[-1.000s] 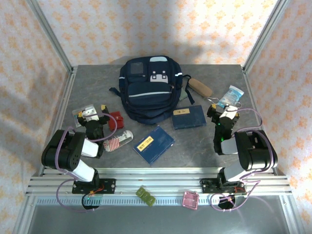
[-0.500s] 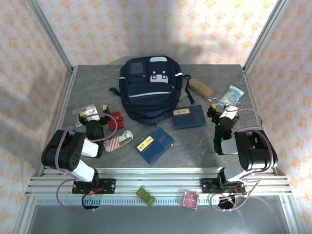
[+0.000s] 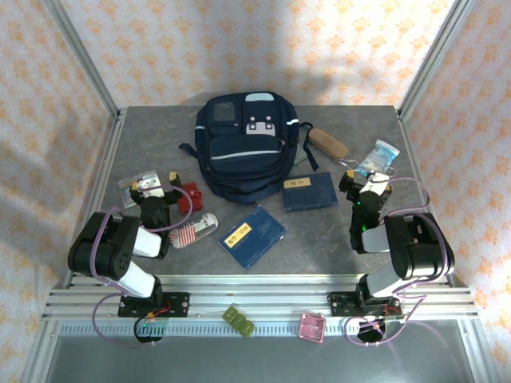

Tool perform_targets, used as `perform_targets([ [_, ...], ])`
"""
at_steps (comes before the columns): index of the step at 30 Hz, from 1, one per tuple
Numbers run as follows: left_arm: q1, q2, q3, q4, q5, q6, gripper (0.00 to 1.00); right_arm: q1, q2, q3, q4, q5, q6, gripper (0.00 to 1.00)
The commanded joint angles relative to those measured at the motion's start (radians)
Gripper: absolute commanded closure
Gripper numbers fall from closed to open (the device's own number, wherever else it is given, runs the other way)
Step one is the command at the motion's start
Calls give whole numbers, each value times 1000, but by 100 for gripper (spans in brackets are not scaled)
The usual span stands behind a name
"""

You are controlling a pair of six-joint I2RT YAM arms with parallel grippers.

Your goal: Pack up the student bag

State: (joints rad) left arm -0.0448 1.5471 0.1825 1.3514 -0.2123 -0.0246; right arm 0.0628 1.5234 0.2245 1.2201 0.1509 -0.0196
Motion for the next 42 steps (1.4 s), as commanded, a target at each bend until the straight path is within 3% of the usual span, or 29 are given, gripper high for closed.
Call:
perform_targets([
  [1, 8, -7, 18, 5, 22, 8, 1, 4, -8, -4, 29, 18, 10, 0],
  [9, 14, -9, 20, 1, 28, 0, 1, 4, -9, -5, 32, 19, 10, 0],
  [11, 13, -31, 19, -12, -19, -14, 1, 5, -22, -7, 33, 43, 16, 0],
  [15, 11, -154, 99, -256, -50, -21, 0, 4, -179, 109, -291, 80, 37, 0],
  [17, 10, -211, 162, -412, -64, -48, 1, 3, -242, 140, -361, 59, 70, 0],
  [20, 19, -271, 285, -698, -68, -250, 0, 3, -316, 207, -498, 35, 181, 0],
  [23, 44, -291, 351, -866, 81, -513, 0, -9, -331, 372, -916, 134, 546, 0],
  [24, 46, -292, 349, -865, 145, -542, 1, -19, -316, 403, -969, 106, 584, 0],
  [25, 46, -291, 339, -861, 209, -554, 7, -26, -294, 433, -1005, 46, 581, 1],
  [28, 34, -274, 334, -880, 444, -641, 36, -27, -267, 475, -1044, -176, 525, 18],
  [29, 8, -272, 351, -946, 473, -651, 38, -27, -264, 489, -1068, -255, 520, 23],
  [31, -73, -282, 366, -1048, 473, -636, 38, -22, -258, 504, -1108, -386, 524, 31],
  [33, -150, -296, 390, -1167, 457, -605, 38, 0, -256, 506, -1138, -476, 517, 33],
  [39, -321, -350, 328, -1256, 445, -656, 35, 142, -239, 511, -1220, -515, 476, 29],
  [42, -387, -353, 288, -1186, 448, -718, 35, 183, -198, 504, -1171, -535, 495, 30],
])
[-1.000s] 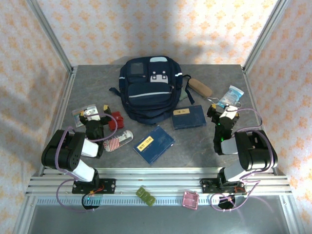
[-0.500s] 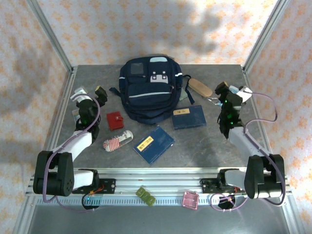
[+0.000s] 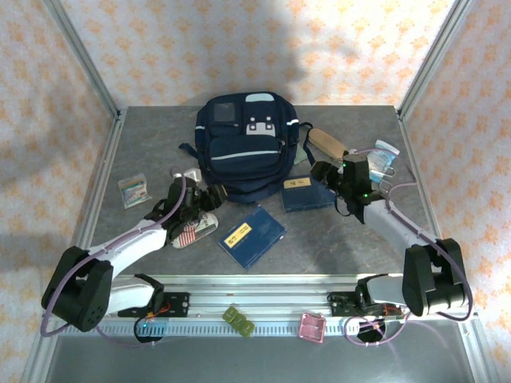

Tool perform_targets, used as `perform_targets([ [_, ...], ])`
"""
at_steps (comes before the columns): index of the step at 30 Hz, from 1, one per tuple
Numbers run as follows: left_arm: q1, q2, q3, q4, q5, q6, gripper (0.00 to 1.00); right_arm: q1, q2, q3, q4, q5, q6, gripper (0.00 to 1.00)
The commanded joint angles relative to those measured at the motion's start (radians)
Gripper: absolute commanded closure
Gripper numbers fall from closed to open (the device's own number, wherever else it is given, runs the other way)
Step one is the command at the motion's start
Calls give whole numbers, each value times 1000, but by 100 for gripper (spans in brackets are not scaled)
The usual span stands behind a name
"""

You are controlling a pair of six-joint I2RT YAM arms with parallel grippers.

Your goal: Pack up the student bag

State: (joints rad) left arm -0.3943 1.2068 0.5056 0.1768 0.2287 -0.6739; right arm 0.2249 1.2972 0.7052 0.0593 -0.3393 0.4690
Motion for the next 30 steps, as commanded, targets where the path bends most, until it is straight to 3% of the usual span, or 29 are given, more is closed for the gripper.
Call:
perform_targets([
  [1, -59, -2, -40, 29, 7, -90, 35, 27, 47, 26, 8, -52, 15, 31],
  [5, -127, 101, 2, 114, -1, -136, 36, 28, 169, 84, 81, -65, 34, 32],
  [9, -153, 211, 96, 88, -35, -125, 36, 23, 348, 268, 93, -28, 23, 27],
  [15, -157, 275, 165, 80, -58, -106, 46, -52, 728, 680, 77, -82, 92, 26],
  [21, -156, 327, 207, 49, -95, -107, 51, -60, 1071, 1176, -113, -109, 62, 30],
  [26, -156, 373, 240, 13, -113, -99, 57, -60, 1257, 1432, -182, -221, 72, 38],
  [29, -152, 393, 249, -5, -130, -92, 60, -52, 1274, 1456, -176, -282, 59, 44],
  [30, -150, 397, 250, -4, -131, -93, 60, -47, 1271, 1452, -174, -291, 50, 50],
])
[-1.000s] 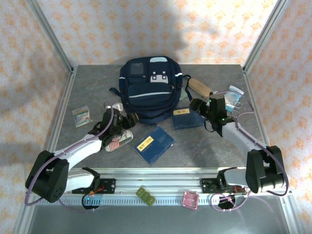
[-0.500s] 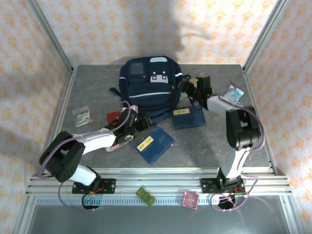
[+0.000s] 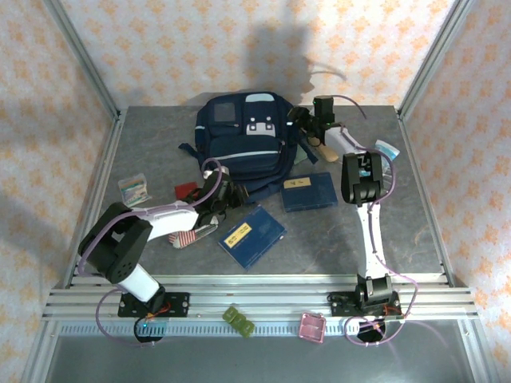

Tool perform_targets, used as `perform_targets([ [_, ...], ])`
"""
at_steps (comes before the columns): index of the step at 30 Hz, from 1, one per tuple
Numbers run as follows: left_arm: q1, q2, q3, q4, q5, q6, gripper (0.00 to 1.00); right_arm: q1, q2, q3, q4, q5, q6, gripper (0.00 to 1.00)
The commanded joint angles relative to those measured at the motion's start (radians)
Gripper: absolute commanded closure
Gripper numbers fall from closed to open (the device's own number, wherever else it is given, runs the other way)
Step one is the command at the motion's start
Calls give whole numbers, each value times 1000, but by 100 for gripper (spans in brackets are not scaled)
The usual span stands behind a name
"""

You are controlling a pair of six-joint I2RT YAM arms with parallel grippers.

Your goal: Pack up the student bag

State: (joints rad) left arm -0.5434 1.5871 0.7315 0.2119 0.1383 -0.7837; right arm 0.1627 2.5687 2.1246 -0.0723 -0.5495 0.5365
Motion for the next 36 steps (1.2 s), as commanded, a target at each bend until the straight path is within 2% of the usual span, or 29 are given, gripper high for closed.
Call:
perform_targets([
  [1, 5, 23, 22, -37, -39, 17, 62, 17, -5, 29, -44, -97, -26, 62],
  [2, 10, 27, 23, -39, -39, 14, 64, 16, -7, 30, -49, -112, -29, 74],
  [3, 17, 32, 23, -40, -45, 9, 65, 16, -18, 26, -61, -129, -33, 96],
  [4, 25, 36, 23, -43, -47, 5, 66, 14, -41, 11, -67, -126, -37, 100],
  [8, 73, 53, 29, -74, -77, -11, 72, 13, -254, -223, 71, -119, 4, 100],
  [15, 183, 153, 160, -216, -162, 13, 71, 22, -671, -677, 321, -87, 235, 100],
  [19, 234, 240, 301, -244, -204, 95, 70, 74, -818, -810, 335, -65, 297, 100],
  [27, 314, 425, 649, -350, -194, 225, 69, 173, -992, -964, 361, 14, 409, 100],
  [29, 315, 406, 666, -358, -180, 237, 67, 182, -1021, -1003, 373, 54, 419, 100],
  [36, 315, 95, 437, -214, -56, 216, 49, 188, -1083, -1123, 466, 179, 576, 100],
])
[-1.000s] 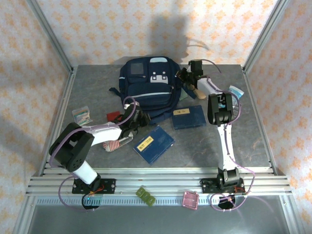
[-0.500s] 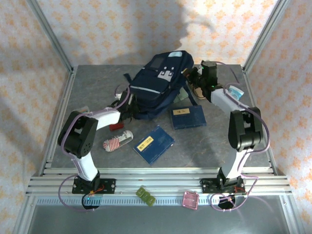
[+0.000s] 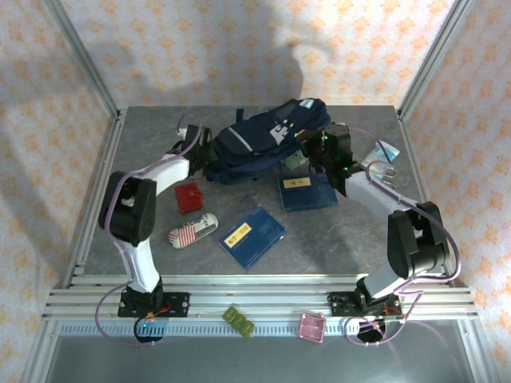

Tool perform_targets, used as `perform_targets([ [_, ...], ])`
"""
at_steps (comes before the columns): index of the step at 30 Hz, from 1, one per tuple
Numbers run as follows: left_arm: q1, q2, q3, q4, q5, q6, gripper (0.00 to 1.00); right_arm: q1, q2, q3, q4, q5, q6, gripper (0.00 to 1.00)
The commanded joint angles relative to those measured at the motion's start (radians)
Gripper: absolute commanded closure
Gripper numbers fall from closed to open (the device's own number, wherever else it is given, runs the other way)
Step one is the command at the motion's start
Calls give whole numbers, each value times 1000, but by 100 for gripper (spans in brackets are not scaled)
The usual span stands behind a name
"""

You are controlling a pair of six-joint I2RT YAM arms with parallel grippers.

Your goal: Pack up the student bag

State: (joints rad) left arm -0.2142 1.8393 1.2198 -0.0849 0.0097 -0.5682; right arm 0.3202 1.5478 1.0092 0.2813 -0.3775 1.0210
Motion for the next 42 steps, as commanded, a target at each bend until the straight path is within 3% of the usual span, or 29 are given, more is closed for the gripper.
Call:
perform_targets([
  [1, -17, -200, -81, 94, 92, -3, 48, 34, -66, -12, 112, 24, 105, 100],
  [6, -86, -429, -238, 116, 169, -47, 43, 60, -74, -20, 99, 111, 159, 100],
  [10, -242, -562, -414, 195, 221, -139, 40, 76, -70, -33, 102, 138, 173, 100],
  [13, -367, -567, -568, 391, 267, -205, 41, 81, -63, -44, 116, 140, 186, 100],
  [16, -442, -496, -616, 497, 218, -200, 41, 85, -56, -44, 122, 122, 192, 100],
  [21, -409, -324, -502, 433, 133, -126, 59, 88, -75, -71, 138, 118, 208, 100],
  [30, -201, -231, -304, 348, 83, 59, 57, 137, -133, -142, 143, 92, 224, 100],
  [34, -209, -249, -298, 348, 145, 80, 53, 192, -108, -138, 157, 96, 246, 100],
  [42, -359, -334, -537, 640, 163, 92, 43, 230, -51, -116, 216, 134, 322, 100],
])
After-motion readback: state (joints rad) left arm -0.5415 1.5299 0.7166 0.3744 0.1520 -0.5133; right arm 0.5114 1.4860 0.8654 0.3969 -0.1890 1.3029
